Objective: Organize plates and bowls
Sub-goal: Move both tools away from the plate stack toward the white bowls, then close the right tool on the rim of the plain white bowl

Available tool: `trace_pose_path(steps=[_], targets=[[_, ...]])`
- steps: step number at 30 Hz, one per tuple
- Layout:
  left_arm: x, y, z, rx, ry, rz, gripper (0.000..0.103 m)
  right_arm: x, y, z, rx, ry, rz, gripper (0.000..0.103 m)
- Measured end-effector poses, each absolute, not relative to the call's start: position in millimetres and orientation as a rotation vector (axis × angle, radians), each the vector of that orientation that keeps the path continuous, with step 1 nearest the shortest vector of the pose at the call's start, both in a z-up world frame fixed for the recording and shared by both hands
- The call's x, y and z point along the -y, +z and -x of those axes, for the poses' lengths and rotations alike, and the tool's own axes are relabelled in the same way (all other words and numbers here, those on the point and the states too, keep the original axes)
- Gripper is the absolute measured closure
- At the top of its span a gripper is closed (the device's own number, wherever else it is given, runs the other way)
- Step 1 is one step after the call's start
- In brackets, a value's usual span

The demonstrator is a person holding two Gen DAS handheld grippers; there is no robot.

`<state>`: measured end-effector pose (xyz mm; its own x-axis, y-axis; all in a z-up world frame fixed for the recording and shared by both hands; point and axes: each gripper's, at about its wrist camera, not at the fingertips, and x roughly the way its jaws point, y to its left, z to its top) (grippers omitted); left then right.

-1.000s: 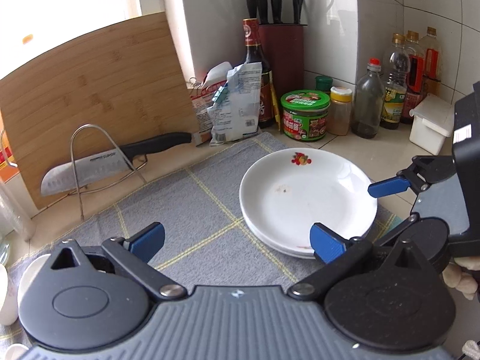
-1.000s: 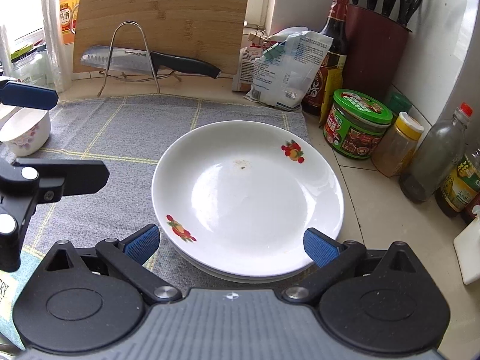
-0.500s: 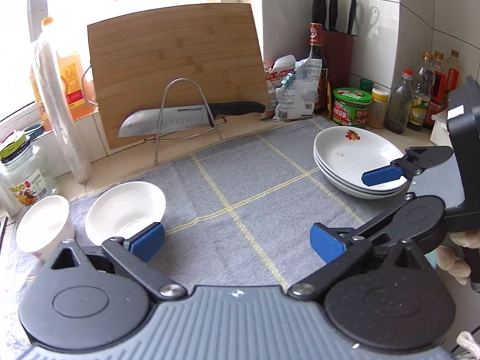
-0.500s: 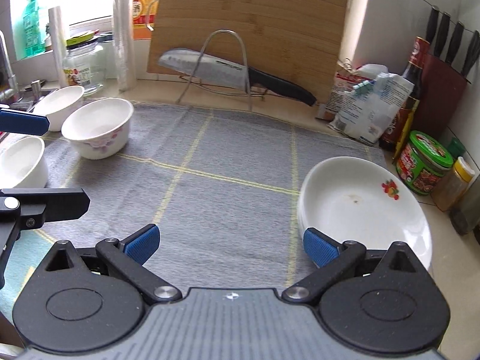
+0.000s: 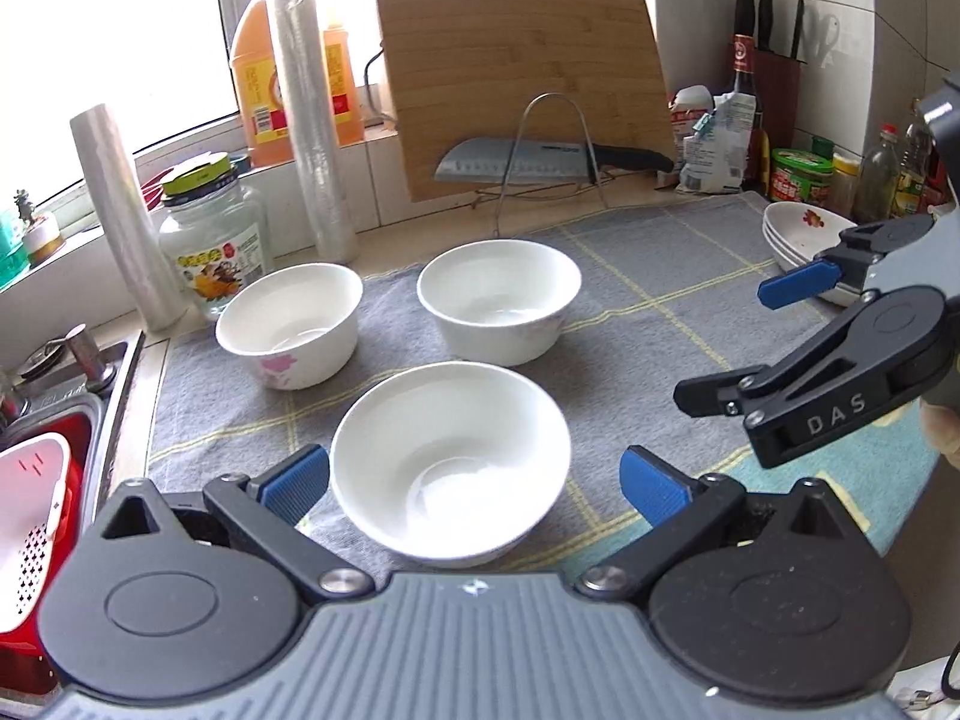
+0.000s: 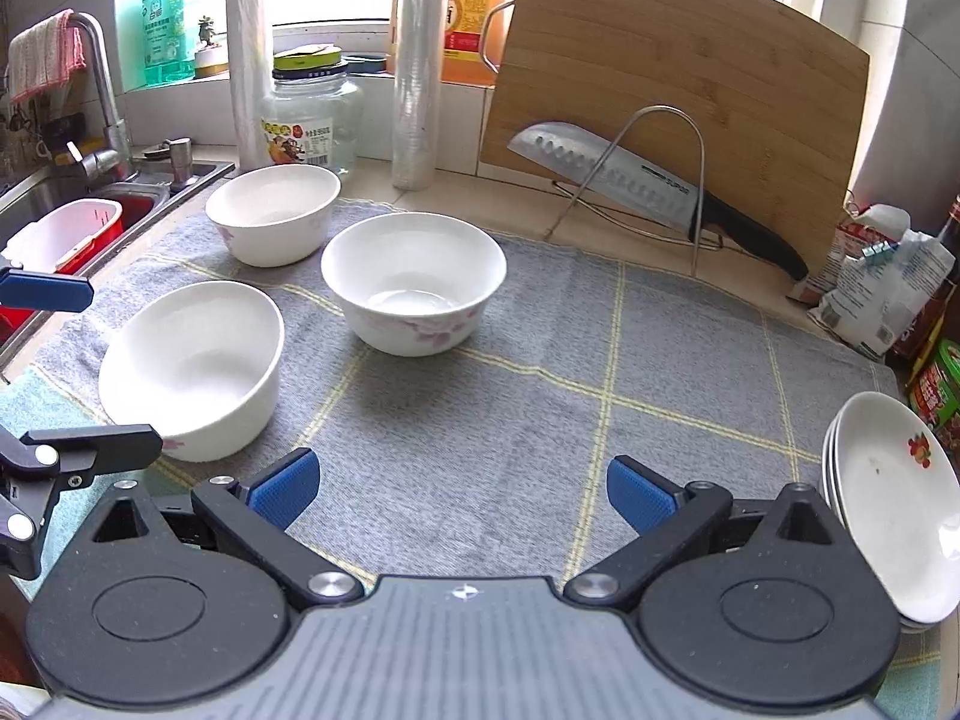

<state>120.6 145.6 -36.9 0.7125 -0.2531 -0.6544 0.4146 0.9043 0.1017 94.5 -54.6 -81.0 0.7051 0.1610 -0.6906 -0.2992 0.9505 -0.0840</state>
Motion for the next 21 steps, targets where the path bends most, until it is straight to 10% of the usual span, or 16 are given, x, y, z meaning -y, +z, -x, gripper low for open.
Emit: trace_pose_path(steps=[21], targets=[[-169,-91,-143,-0.735,-0.466,-0.197,0.001,-24,-77,-121,-0.773,0.404,0.313,0.000]])
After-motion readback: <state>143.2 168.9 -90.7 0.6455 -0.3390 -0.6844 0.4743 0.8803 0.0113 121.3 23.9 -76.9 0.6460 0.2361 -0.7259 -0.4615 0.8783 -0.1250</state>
